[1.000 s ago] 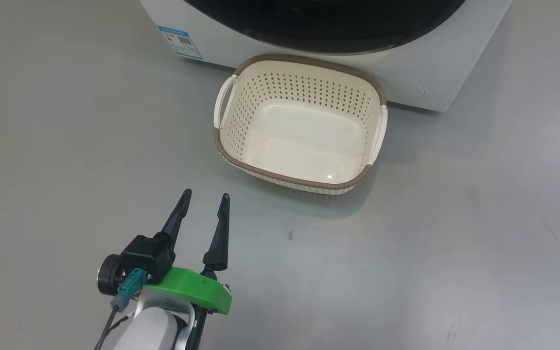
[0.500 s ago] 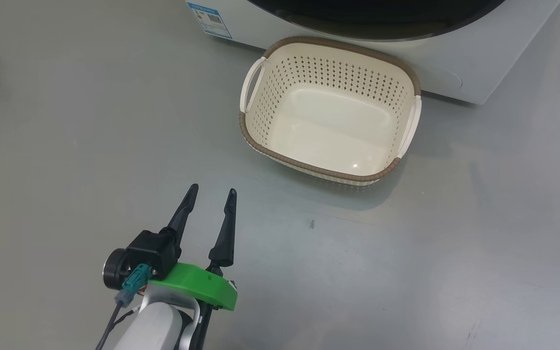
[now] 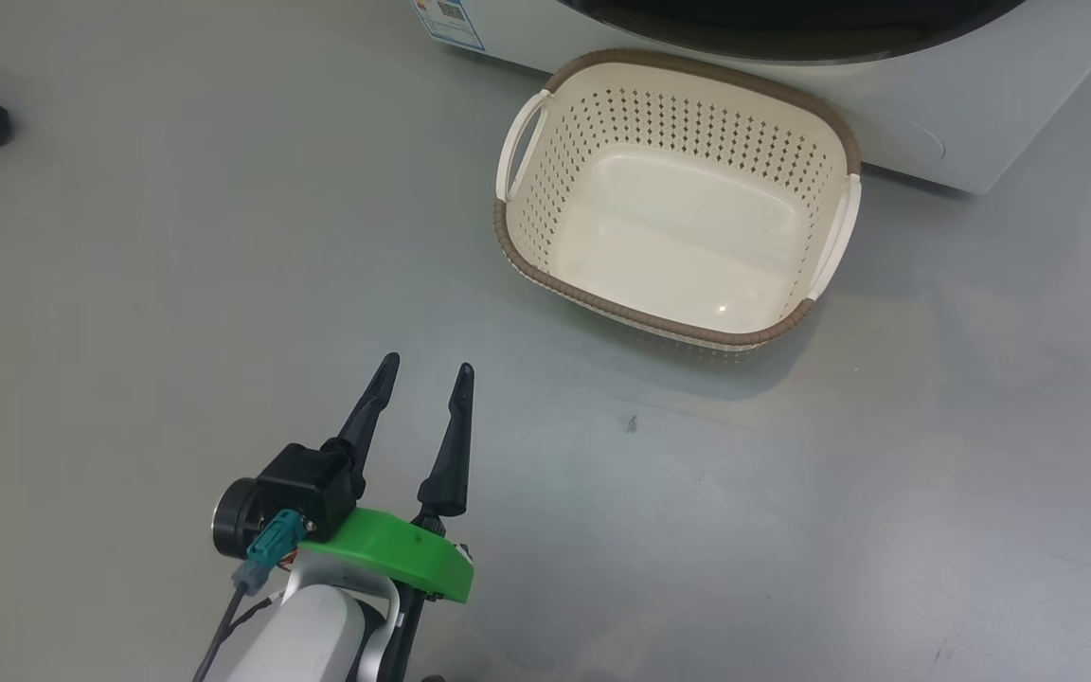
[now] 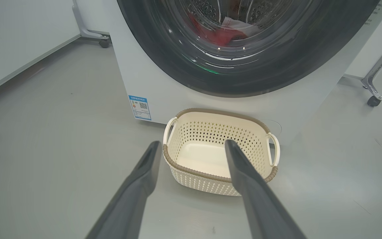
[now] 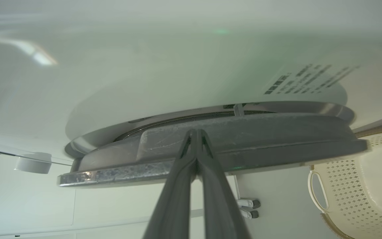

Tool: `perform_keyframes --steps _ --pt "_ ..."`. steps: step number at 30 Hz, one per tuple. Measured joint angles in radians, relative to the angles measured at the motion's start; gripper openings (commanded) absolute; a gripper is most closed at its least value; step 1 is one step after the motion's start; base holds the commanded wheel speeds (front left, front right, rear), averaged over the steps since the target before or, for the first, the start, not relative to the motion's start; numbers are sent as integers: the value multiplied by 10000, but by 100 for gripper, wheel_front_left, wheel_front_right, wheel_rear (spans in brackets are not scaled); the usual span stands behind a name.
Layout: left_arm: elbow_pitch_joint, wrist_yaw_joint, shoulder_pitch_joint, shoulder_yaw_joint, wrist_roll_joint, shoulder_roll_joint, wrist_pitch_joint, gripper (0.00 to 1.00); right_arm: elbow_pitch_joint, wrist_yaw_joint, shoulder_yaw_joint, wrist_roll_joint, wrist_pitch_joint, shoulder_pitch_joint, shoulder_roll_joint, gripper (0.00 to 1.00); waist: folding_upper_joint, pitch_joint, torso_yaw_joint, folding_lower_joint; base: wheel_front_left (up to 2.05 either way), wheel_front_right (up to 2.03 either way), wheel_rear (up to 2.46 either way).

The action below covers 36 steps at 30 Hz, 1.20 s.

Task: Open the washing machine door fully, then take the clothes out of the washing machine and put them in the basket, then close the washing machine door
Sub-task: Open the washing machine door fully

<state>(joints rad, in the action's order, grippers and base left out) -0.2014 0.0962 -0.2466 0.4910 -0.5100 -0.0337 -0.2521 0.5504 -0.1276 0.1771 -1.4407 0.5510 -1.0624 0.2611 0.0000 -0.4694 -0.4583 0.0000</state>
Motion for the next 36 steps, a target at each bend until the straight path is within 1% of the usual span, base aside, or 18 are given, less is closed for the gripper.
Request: perform_keyframes --steps 6,10,19,27,36 --pt "15 44 -4 21 0 2 0 100 288 0 56 -25 84 -654 6 0 0 -119 -109 0 0 0 0" --pt "10 46 -5 77 0 4 0 100 723 0 44 -111 301 -835 2 0 0 -153 -148 0 0 0 0" --pt "29 77 -29 167 -2 6 0 100 1427 0 63 -144 646 -1369 259 0 0 -216 -268 0 0 0 0" --pt "35 102 -44 192 -94 8 0 100 2015 2 44 -268 995 -1665 385 0 1 -227 -313 0 0 0 0" --pt "52 128 -58 198 -94 8 0 100 2351 2 -38 -267 1264 -1893 487 0 0 -248 -312 0 0 0 0"
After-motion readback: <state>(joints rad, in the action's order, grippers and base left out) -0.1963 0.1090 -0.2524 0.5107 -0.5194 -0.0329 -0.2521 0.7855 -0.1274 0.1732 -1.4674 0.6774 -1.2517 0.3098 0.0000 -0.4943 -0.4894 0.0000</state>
